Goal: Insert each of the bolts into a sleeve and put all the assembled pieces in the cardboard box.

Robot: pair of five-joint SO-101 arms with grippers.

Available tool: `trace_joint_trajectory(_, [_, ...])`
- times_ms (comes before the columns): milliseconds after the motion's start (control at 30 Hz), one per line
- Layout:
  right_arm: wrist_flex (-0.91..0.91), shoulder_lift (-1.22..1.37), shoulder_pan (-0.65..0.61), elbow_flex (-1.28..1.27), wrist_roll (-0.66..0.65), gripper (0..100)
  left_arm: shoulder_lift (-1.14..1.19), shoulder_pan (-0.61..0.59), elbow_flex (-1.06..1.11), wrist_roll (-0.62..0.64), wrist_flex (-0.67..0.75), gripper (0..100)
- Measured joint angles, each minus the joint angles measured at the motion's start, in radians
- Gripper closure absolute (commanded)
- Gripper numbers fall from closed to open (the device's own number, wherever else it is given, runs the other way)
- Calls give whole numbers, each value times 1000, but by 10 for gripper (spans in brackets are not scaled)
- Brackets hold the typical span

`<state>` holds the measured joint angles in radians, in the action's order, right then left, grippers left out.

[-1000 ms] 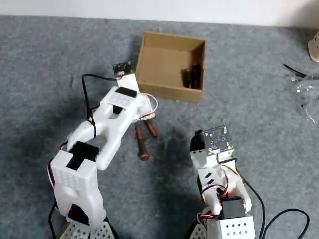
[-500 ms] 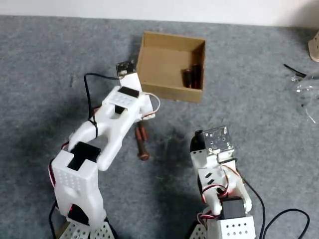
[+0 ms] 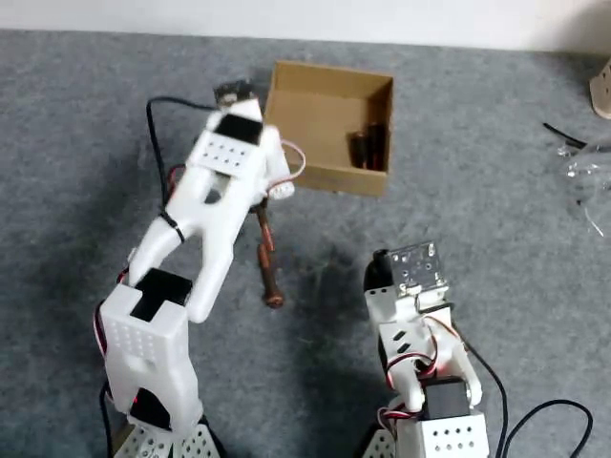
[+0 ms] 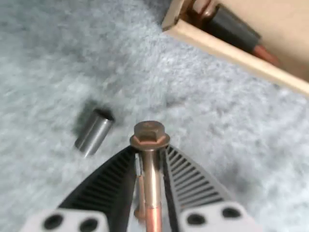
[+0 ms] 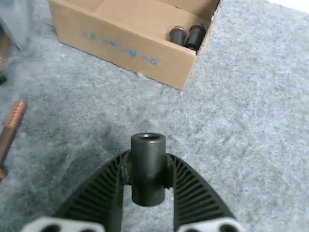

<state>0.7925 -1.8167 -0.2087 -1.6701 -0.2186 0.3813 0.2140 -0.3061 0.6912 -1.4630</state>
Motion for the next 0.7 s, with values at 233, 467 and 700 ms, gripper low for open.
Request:
trace_joint_trajectory(233, [0,0,0,0,0,995,0,-2,-313,-91,-269,994])
trace_joint_trajectory(467, [0,0,0,0,0,995,-144,-43,-333,-180,-293,994])
trace_joint_trajectory(700, [0,0,0,0,0,995,-517,-49,-229,-247,-299,994])
